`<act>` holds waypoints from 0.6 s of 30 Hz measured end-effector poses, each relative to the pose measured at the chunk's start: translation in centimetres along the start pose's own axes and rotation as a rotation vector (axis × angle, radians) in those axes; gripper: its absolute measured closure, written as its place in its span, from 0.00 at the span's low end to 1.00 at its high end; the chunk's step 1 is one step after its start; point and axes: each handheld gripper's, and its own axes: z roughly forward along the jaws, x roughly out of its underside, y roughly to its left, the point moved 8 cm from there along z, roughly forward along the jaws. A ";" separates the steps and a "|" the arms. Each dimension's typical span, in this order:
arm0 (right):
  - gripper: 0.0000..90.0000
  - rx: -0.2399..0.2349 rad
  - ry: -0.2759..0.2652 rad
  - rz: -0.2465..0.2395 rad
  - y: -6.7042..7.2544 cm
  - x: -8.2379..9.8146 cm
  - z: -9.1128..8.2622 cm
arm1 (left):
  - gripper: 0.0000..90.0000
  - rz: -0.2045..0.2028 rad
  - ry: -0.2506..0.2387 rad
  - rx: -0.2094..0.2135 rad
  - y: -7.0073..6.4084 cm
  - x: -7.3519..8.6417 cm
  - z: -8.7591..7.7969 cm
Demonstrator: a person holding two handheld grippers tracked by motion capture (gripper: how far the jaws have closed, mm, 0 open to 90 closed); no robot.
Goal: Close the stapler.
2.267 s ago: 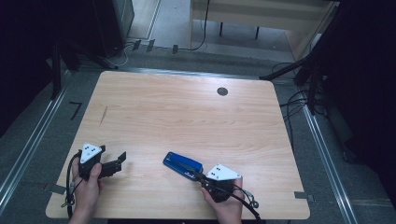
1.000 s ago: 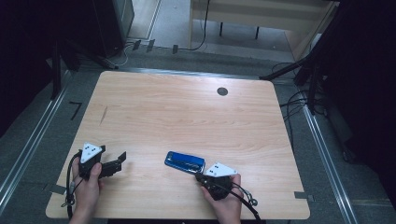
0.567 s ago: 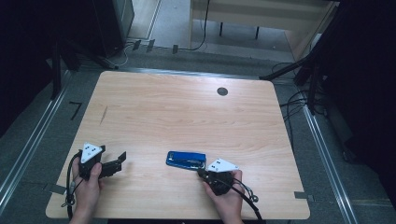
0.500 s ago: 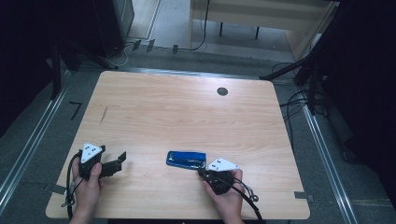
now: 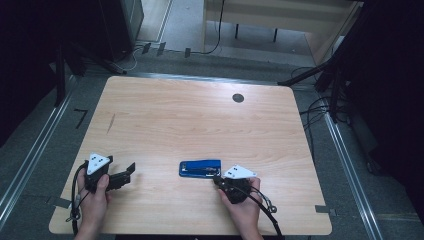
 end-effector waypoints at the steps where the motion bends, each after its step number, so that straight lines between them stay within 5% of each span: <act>1: 1.00 0.001 0.002 0.003 0.0 0.0 0.0 | 0.16 0.003 0.002 0.001 0.0 0.0 0.0; 14: 1.00 -0.025 -0.034 0.029 -0.5 -0.3 -0.9 | 0.16 -0.001 0.003 0.002 0.0 0.0 0.0; 15: 0.89 -0.029 -0.054 0.035 -0.7 -0.6 -1.3 | 0.16 0.001 0.003 0.004 0.0 0.0 0.0; 18: 0.81 -0.021 -0.090 0.045 -1.2 -1.0 -2.3 | 0.16 0.002 0.003 0.003 0.0 0.0 0.0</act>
